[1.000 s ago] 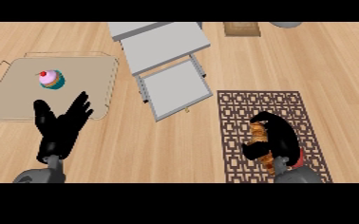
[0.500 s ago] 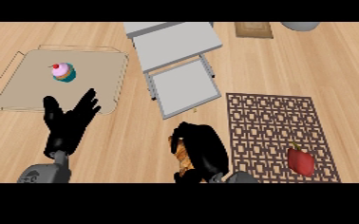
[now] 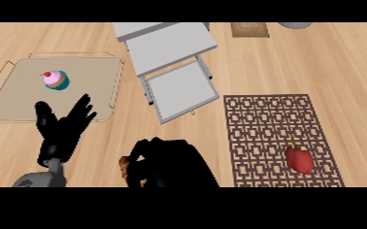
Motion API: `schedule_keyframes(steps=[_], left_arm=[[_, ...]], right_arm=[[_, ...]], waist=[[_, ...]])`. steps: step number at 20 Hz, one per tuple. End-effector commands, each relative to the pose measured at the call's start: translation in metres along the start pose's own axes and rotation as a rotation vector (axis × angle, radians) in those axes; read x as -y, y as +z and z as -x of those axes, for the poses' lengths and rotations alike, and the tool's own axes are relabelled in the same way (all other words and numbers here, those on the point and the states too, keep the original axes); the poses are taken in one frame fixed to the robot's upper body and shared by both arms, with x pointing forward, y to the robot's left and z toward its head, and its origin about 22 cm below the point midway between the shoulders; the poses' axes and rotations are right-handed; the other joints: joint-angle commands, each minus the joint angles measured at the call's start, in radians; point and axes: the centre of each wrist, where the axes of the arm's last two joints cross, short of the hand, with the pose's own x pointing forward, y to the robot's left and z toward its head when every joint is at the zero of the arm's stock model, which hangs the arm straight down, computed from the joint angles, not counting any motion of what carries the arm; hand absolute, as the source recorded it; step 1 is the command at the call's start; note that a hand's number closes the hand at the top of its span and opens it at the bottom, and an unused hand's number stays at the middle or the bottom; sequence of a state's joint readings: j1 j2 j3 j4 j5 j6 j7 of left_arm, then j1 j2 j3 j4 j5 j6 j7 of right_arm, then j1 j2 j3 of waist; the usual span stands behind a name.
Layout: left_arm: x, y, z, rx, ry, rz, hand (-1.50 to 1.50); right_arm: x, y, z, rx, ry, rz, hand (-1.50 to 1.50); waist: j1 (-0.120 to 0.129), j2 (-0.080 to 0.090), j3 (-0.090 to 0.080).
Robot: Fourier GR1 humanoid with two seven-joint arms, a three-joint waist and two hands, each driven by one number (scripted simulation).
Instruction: Pick the croissant from the placemat and place it in the tiered shelf
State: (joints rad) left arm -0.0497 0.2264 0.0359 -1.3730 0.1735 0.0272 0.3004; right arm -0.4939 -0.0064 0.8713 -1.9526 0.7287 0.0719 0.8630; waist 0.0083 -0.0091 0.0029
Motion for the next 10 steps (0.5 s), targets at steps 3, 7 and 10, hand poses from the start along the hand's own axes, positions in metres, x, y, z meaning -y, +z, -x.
schedule_keyframes(steps=[3, 7, 10], left_arm=[[0.001, 0.003, 0.026, -0.023, 0.001, -0.003, 0.0], [-0.01, 0.003, 0.017, -0.028, 0.0, 0.013, 0.0], [0.003, 0.006, 0.025, -0.02, -0.008, 0.004, 0.0]], right_arm=[[0.061, 0.015, -0.042, -0.004, 0.0, 0.137, 1.5], [0.11, -0.024, -0.049, -0.022, 0.002, 0.201, 1.5], [0.133, -0.023, -0.052, -0.057, -0.032, 0.213, 1.5]], waist=[[-0.004, 0.004, -0.005], [0.002, 0.007, -0.005], [-0.005, 0.005, -0.004]])
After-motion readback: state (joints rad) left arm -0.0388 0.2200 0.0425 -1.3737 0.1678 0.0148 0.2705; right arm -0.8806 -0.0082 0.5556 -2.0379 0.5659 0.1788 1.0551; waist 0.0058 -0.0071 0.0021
